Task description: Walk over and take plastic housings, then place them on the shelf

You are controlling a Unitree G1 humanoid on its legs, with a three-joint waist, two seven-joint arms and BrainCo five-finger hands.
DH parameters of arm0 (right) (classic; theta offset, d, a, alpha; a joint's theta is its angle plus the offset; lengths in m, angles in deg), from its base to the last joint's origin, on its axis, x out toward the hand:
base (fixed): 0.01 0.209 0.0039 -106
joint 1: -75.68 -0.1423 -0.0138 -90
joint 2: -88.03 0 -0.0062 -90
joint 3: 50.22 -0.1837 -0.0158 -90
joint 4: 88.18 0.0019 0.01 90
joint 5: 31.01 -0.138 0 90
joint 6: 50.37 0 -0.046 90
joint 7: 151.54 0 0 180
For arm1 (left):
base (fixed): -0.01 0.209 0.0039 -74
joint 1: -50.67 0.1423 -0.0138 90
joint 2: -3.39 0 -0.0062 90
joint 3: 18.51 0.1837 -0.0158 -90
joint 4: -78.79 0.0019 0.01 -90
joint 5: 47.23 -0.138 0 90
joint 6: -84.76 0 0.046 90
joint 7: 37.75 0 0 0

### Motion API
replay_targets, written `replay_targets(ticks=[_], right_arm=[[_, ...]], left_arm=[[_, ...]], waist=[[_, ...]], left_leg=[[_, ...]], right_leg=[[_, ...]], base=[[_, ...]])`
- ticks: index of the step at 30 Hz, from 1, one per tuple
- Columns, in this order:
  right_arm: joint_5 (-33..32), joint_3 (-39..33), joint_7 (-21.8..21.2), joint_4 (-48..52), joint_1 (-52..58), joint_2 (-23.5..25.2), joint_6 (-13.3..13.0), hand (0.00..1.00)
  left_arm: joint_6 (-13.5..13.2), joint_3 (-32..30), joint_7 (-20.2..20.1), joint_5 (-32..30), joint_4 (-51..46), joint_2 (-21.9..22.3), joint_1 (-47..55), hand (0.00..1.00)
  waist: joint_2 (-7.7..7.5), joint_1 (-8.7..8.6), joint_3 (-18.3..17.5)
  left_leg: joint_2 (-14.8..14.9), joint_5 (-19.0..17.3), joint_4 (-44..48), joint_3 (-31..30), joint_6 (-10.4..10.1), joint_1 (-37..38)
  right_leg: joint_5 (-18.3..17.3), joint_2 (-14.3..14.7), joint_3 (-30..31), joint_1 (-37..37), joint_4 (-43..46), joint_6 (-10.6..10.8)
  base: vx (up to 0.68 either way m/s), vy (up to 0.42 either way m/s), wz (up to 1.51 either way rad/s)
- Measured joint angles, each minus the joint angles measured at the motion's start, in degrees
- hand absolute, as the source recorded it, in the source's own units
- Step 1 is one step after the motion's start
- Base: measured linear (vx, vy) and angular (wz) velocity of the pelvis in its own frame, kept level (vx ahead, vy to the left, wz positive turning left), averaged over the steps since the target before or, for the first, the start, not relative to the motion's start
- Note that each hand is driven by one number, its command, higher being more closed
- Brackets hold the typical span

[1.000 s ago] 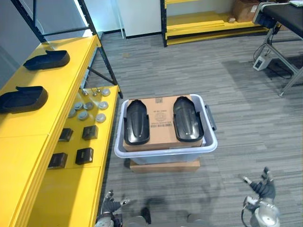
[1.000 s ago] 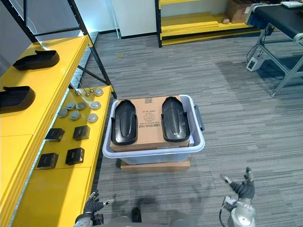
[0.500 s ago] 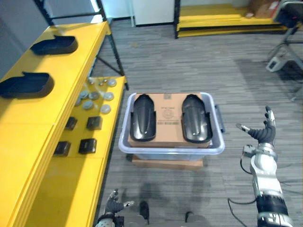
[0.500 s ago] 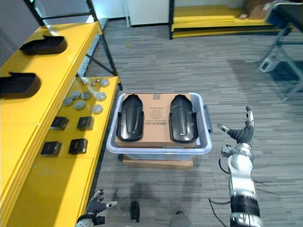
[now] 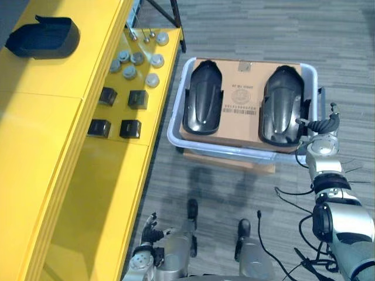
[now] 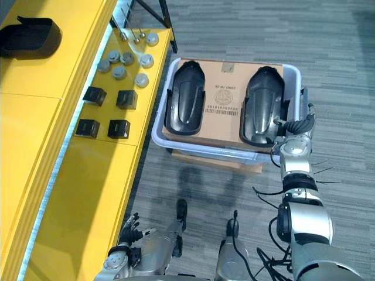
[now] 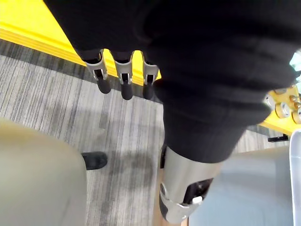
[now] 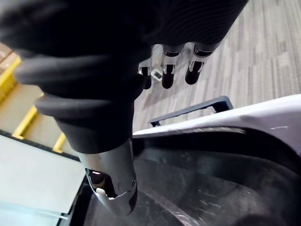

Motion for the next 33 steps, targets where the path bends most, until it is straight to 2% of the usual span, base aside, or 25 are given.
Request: replay_targets(ticks=[6, 12, 17, 20, 23, 26, 28, 29, 31, 33], right_arm=[[-0.4, -1.2, -0.1, -2.1, -1.6, -1.4, -0.1, 1.0], [-2.4, -0.3, -0.3, -1.5, -1.7, -0.9, -1.4, 1.0], [-2.7, 0.8, -0.1, 1.4, 0.2, -0.2, -1.4, 1.0], [-2.7, 0.8, -0.1, 6.7, 4.0, 0.6, -1.4, 1.0], [-2.7, 0.8, 0.2, 14.4, 8.9, 1.4, -1.2, 1.0], [-2.6, 0.1, 1.8, 25.8, 16.1, 2.8, -1.2, 1.0], [-2.2, -1.7, 2.9, 35.7, 22.0, 5.8, -1.3, 1.0], [-2.0, -2.3, 3.4, 37.5, 23.1, 6.7, -1.5, 1.0], [-1.7, -4.3, 4.9, 43.7, 27.3, 9.9, -2.0, 1.0], [-0.6, -5.1, 5.5, 48.1, 30.4, 11.1, -2.4, 1.0]], left_arm=[[0.0, 1.9, 0.6, 0.2, -1.2, 0.1, -1.6, 0.0], [-0.1, 2.2, 1.1, 1.2, -1.1, 0.1, -1.7, 0.0], [-0.1, 2.0, 1.2, 1.3, -1.1, 0.1, -2.4, 0.0], [-0.1, 1.9, 1.2, 1.4, -1.1, 0.1, -2.6, 0.0], [0.0, 1.7, 1.2, 1.4, -1.1, 0.5, -2.6, 0.0], [0.0, 0.8, 1.1, 1.3, -1.3, 1.3, -2.6, 0.0], [0.1, -0.6, 1.0, 1.3, -2.3, 1.4, -2.3, 0.0], [0.2, -0.7, 1.0, 1.3, -2.8, 1.3, -2.0, 0.0], [0.3, -1.2, 0.9, 1.2, -5.2, 0.6, -1.4, 0.0], [0.4, -2.3, 0.8, 1.0, -7.4, 0.5, -1.2, 0.0]], waist=[[1.26, 0.03, 1.4], [0.87, 0.17, 1.8], [0.55, -0.01, 2.1], [0.02, -0.16, 2.4], [-0.29, -1.03, 2.5], [-0.78, -1.77, 2.2], [-1.96, -2.91, 1.3], [-2.3, -3.21, 0.9], [-3.9, -3.19, -1.8], [-4.6, -3.13, -2.5]], left_leg=[[0.0, 0.6, 0.0, -0.7, 0.0, -1.1], [0.1, 0.6, 0.0, 0.5, 0.0, -1.5], [0.1, 0.5, 0.0, 1.2, -0.1, -1.2], [0.0, 0.5, 0.0, 1.7, -0.1, -0.7], [-0.1, 0.5, -0.1, 1.4, -0.1, -0.6], [-0.2, 0.5, -0.1, 1.1, -0.1, 0.5], [-0.5, 0.5, -0.1, 0.3, -0.1, 1.3], [-0.2, 0.5, -0.1, 0.2, -0.1, 1.4], [-0.1, 0.3, -0.1, 0.2, -0.3, 1.5], [-0.1, -0.1, -0.2, 0.0, -0.6, 2.7]], right_leg=[[-0.1, 0.0, -0.4, -1.1, 0.8, -0.1], [-0.2, 0.1, 1.3, -2.8, 1.9, -0.3], [-0.2, 0.4, 2.8, -2.9, 1.6, -0.2], [0.0, 0.4, 3.1, -2.8, 1.6, -0.1], [0.2, 0.4, 2.8, -2.5, 1.6, 0.0], [0.3, 0.1, 2.6, -1.3, 1.3, 0.2], [0.3, 0.0, 1.8, 0.2, 0.6, 0.3], [0.3, -0.1, 1.9, 0.4, 0.5, 0.3], [0.3, 0.0, 2.0, 0.6, 0.1, 0.4], [0.2, 0.0, 2.0, 2.2, -0.4, 0.5]], base=[[0.0, -0.009, 0.06], [-0.01, -0.012, -0.12], [0.0, -0.01, -0.1], [0.02, -0.017, -0.07], [0.02, -0.012, 0.04], [0.02, -0.016, 0.03], [0.01, -0.003, 0.11], [0.01, -0.011, 0.11], [0.0, 0.0, 0.0], [0.0, 0.0, 0.0]])
